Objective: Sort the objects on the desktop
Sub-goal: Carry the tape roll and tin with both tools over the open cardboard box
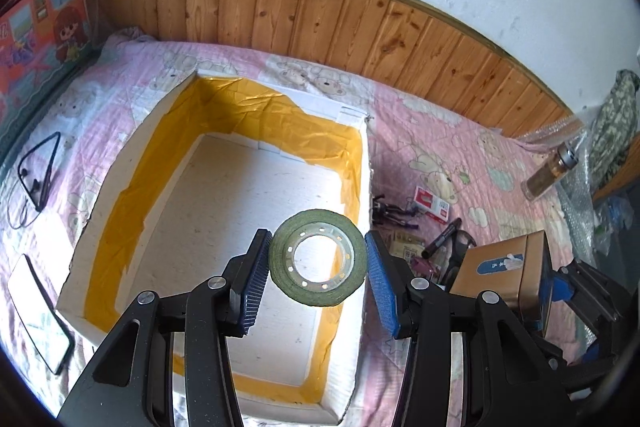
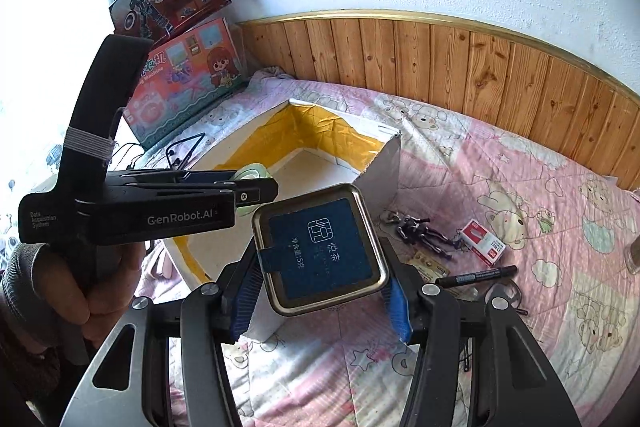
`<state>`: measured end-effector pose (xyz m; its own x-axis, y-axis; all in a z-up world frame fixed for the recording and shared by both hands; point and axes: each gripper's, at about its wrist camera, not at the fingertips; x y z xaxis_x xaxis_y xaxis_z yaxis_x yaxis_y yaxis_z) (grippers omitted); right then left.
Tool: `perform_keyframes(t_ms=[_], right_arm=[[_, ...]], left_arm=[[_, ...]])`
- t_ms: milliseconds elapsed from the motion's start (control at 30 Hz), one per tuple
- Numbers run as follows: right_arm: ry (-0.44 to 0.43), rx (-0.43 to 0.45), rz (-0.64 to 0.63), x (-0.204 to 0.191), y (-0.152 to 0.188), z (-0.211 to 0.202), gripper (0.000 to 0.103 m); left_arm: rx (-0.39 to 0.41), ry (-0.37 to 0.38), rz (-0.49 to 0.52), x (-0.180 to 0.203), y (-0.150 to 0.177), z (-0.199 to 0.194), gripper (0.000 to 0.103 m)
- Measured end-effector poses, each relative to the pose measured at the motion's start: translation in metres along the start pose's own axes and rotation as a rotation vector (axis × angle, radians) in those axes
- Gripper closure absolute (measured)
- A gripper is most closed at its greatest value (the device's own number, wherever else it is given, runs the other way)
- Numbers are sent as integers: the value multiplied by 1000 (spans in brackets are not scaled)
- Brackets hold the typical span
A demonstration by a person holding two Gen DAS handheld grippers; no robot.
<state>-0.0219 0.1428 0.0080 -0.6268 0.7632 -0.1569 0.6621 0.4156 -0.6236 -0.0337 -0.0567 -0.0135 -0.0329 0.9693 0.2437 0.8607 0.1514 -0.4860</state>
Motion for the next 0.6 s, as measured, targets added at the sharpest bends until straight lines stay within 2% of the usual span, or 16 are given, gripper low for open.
perform_keyframes(t_ms=[300, 600], right_arm=[[35, -38, -65, -15, -27, 28, 48], [50, -86, -135, -32, -57, 57, 48]], left_arm=[[-27, -8, -120, -36, -17, 18, 54], [-58, -21, -199, -64, -28, 34, 54]])
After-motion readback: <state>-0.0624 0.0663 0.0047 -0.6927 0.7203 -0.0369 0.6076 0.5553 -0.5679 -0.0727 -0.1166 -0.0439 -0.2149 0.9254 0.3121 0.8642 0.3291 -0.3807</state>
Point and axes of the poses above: each gripper's, at about its wrist camera, not at the fingertips, and z roughly the way its jaws point, x to its right, y to its underside, and after that the axes turned 6 degrees about -x, right-handed
